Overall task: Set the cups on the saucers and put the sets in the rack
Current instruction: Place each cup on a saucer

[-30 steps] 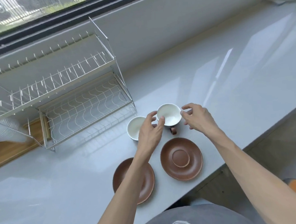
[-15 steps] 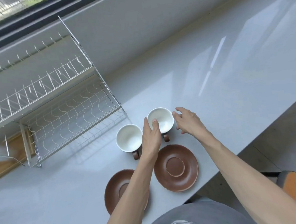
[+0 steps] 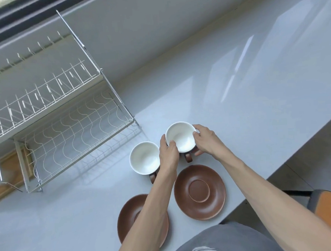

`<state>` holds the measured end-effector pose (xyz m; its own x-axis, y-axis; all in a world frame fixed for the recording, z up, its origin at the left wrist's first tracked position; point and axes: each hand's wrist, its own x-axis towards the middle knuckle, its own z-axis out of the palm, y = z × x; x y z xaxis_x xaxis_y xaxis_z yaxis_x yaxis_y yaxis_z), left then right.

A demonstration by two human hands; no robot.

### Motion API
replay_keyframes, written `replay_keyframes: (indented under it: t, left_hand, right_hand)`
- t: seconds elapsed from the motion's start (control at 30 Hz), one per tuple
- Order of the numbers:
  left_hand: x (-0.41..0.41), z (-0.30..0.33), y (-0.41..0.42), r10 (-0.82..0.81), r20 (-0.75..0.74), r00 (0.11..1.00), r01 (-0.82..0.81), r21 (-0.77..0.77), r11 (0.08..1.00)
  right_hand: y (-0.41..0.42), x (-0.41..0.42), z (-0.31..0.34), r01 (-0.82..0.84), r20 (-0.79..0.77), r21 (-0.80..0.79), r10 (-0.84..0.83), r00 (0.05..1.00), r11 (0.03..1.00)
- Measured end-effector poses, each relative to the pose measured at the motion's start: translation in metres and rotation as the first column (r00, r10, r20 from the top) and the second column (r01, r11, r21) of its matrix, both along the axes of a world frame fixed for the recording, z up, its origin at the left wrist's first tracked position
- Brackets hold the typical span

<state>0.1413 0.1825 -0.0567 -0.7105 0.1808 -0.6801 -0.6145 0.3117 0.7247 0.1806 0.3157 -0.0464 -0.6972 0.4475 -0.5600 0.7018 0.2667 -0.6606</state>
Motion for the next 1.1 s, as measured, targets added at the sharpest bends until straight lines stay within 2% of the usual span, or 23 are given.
replay_keyframes:
  t: [0.3,0.73,1.1]
  left_hand:
    - [0.007,0.013,-0.004,-0.02,-0.022,1.0,0.02,0.02,1.0]
    - [0.037,0.041,-0.026,-0.022,-0.11,0.994,0.033,0.1,0.994]
    - [0.082,0.033,-0.068,-0.197,-0.179,0.964,0.214,0.076,0.974]
  right_hand:
    - [-0.004,0.006,0.004,0.018,0.009,0.014,-0.018,1.0,1.0]
    - [-0.02,0.047,0.028,0.082,-0.06,0.012,-0.082,0.995,0.997]
    - [-0.054,0.113,0.036,0.111,-0.03,0.004,-0.111,0.993,0.994]
